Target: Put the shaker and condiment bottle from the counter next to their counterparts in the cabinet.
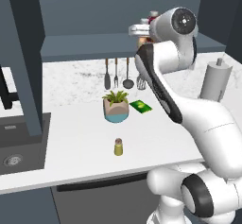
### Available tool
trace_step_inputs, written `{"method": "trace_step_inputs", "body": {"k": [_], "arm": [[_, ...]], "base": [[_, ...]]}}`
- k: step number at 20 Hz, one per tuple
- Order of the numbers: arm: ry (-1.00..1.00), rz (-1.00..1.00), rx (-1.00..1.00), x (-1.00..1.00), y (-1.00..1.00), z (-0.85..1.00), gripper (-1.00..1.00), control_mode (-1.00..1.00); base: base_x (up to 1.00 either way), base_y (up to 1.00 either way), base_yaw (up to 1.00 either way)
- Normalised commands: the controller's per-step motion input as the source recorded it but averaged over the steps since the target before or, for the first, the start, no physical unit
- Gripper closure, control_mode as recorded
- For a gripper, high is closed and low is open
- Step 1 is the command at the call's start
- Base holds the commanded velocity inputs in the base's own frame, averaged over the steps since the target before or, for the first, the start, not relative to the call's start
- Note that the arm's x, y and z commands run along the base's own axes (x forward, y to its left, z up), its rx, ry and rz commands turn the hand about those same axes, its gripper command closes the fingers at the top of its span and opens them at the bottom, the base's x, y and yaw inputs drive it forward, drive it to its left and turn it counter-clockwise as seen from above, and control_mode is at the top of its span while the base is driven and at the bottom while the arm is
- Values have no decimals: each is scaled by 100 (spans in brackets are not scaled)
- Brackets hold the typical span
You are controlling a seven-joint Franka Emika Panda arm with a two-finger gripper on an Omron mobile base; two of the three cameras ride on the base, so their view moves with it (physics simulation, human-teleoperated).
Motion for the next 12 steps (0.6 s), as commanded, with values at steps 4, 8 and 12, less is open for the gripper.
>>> {"method": "trace_step_inputs", "body": {"k": [4, 8, 12], "arm": [[-3, 37, 0, -80, 0, -31, -100, -100], [-2, 35, 6, -44, 0, -31, -100, -100], [-1, 41, 5, -41, 0, -59, -100, -100]], "base": [[0, 0, 0], [0, 0, 0], [0, 0, 0]]}}
